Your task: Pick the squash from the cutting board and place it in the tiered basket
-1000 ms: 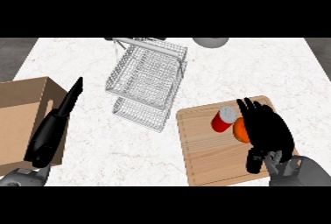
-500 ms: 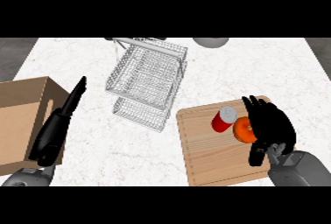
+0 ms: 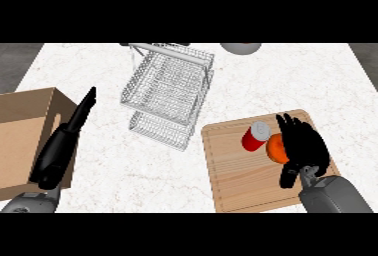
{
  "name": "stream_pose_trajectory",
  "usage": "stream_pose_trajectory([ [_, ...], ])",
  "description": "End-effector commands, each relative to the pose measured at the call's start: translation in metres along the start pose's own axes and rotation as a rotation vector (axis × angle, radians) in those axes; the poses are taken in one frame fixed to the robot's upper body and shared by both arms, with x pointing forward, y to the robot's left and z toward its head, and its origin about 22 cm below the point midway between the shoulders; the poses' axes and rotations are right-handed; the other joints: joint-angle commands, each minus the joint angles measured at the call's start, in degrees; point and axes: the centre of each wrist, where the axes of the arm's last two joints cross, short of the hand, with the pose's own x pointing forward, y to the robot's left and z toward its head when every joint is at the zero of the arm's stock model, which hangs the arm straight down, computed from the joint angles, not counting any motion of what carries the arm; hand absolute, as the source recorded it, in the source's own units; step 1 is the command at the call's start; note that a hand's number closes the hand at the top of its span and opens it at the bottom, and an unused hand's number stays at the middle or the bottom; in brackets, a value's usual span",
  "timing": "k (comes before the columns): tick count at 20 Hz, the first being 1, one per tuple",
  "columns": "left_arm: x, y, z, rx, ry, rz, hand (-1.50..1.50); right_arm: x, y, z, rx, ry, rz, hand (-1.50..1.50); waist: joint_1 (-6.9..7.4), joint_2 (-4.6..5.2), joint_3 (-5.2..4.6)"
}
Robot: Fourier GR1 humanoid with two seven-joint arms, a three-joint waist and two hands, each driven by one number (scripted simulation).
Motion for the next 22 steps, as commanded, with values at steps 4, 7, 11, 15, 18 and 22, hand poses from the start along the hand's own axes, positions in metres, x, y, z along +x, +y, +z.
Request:
stream_pose_trajectory([
  [4, 0.005, 0.011, 0.017, -0.007, -0.008, -0.012, 0.0, -0.004, 0.018, -0.022, 0.007, 0.004, -0.009, -1.5, 0.2, -0.02, -0.01],
  [7, -0.008, 0.01, -0.006, -0.001, 0.002, 0.011, 0.0, -0.002, 0.024, -0.02, 0.011, 0.011, -0.026, -1.5, -0.09, 0.0, -0.02],
  [11, 0.013, -0.007, -0.008, -0.001, -0.008, -0.009, 0.0, 0.009, 0.043, -0.02, 0.059, -0.087, -0.099, 1.5, -0.06, 0.02, 0.01],
  [15, 0.002, -0.005, 0.018, -0.013, 0.004, -0.005, 0.0, 0.014, 0.031, -0.032, -0.016, -0.149, -0.064, 1.5, 0.26, -0.01, -0.01],
  [18, 0.005, -0.019, 0.006, -0.007, 0.002, 0.003, 0.0, 0.014, 0.018, -0.034, -0.067, -0.2, -0.023, 1.5, 0.11, 0.02, -0.01],
  [22, 0.003, 0.01, 0.004, 0.003, 0.009, -0.01, 0.0, 0.011, 0.017, -0.019, -0.174, -0.244, -0.044, 1.5, -0.03, -0.03, -0.02],
])
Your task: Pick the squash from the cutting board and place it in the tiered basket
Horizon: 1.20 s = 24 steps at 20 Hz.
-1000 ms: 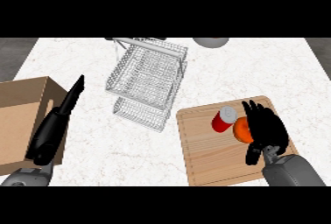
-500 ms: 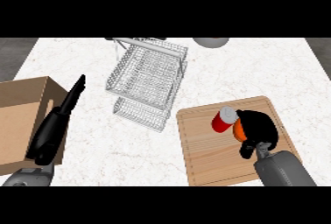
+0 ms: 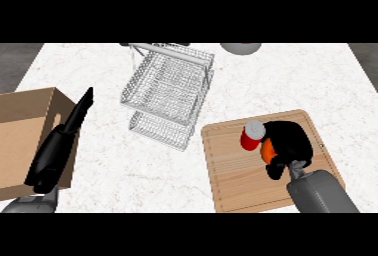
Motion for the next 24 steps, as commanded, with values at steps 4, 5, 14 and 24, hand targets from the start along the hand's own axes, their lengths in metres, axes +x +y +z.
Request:
stream_pose_trajectory([
  [4, -0.012, -0.002, -0.001, -0.007, -0.004, 0.015, 0.0, -0.016, -0.018, 0.02, -0.151, 0.005, 0.008, 1.5, -0.26, 0.01, 0.05],
  [5, -0.006, 0.0, -0.011, 0.007, 0.002, 0.01, 0.0, -0.035, -0.028, 0.011, -0.175, 0.048, -0.019, 1.5, -0.34, 0.04, 0.06],
  [14, -0.004, -0.002, 0.01, 0.006, 0.013, 0.005, 0.0, -0.111, -0.062, 0.059, -0.3, 0.216, -0.16, 1.5, -0.61, -0.18, 0.05],
  [24, 0.002, 0.001, 0.004, -0.002, 0.01, 0.014, 0.0, -0.082, -0.162, 0.117, -0.466, -0.019, -0.361, 1.5, -0.45, -0.21, 0.01],
])
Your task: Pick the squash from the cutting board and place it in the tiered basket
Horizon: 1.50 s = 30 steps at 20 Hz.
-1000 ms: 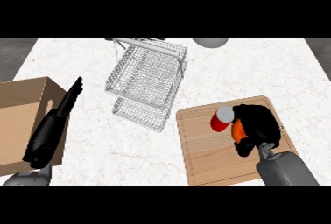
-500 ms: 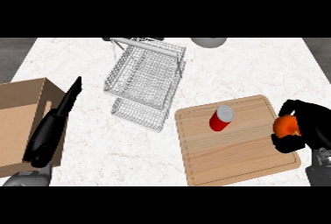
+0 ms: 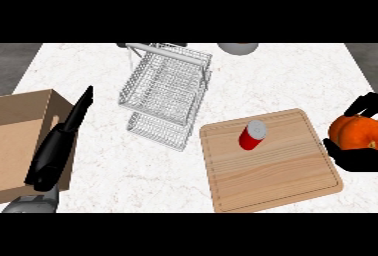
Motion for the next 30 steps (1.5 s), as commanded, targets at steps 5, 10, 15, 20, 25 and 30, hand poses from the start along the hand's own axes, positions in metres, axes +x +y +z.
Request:
stream_pose_trajectory([
  [5, -0.011, 0.002, 0.001, -0.022, -0.001, 0.011, 0.0, 0.072, -0.045, 0.022, -0.097, -0.173, -0.088, 1.5, 0.82, 0.23, -0.02],
  [10, -0.016, -0.006, -0.003, -0.006, -0.026, 0.002, 0.0, 0.127, -0.074, 0.018, -0.117, -0.232, -0.112, 1.5, 1.1, 0.22, -0.07],
  [15, -0.003, -0.012, -0.018, -0.027, -0.021, 0.004, 0.0, 0.197, -0.075, -0.013, -0.079, -0.223, -0.163, 1.5, 1.74, 0.38, -0.09],
  [20, 0.003, -0.015, -0.015, -0.029, -0.018, 0.003, 0.0, 0.244, -0.073, -0.033, -0.044, -0.196, -0.197, 1.5, 1.68, 0.35, -0.05],
  [25, 0.001, -0.015, -0.001, -0.025, -0.034, -0.001, 0.0, 0.284, -0.05, -0.049, 0.034, -0.185, -0.245, 1.5, 2.03, 0.37, -0.04],
  [30, -0.002, -0.009, 0.006, -0.031, -0.033, -0.002, 0.0, 0.319, -0.025, -0.073, 0.075, -0.169, -0.219, 1.5, 2.53, 0.52, -0.05],
])
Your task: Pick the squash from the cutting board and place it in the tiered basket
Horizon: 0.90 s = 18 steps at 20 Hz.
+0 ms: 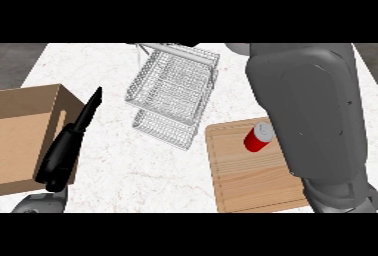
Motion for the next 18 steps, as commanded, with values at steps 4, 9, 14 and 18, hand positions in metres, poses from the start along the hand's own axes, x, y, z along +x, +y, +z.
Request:
stream_pose_trajectory([
  [4, 0.01, 0.002, -0.01, -0.016, -0.02, 0.008, 0.0, 0.01, 0.064, -0.039, 0.014, 0.066, -0.023, 1.5, 1.03, 0.34, 0.0],
  [9, 0.006, 0.001, -0.004, -0.026, -0.035, 0.022, 0.0, -0.008, 0.089, -0.056, -0.012, 0.113, -0.188, 1.5, 2.31, 0.65, -0.02],
  [14, 0.01, -0.009, -0.02, -0.043, -0.042, 0.02, 0.0, -0.023, 0.113, -0.065, 0.033, 0.035, -0.294, -1.5, 3.3, 1.12, -0.02],
  [18, 0.017, -0.006, -0.017, -0.05, -0.059, 0.01, 0.0, -0.025, 0.105, -0.073, -0.049, 0.005, -0.463, -1.5, 3.96, 1.24, 0.02],
])
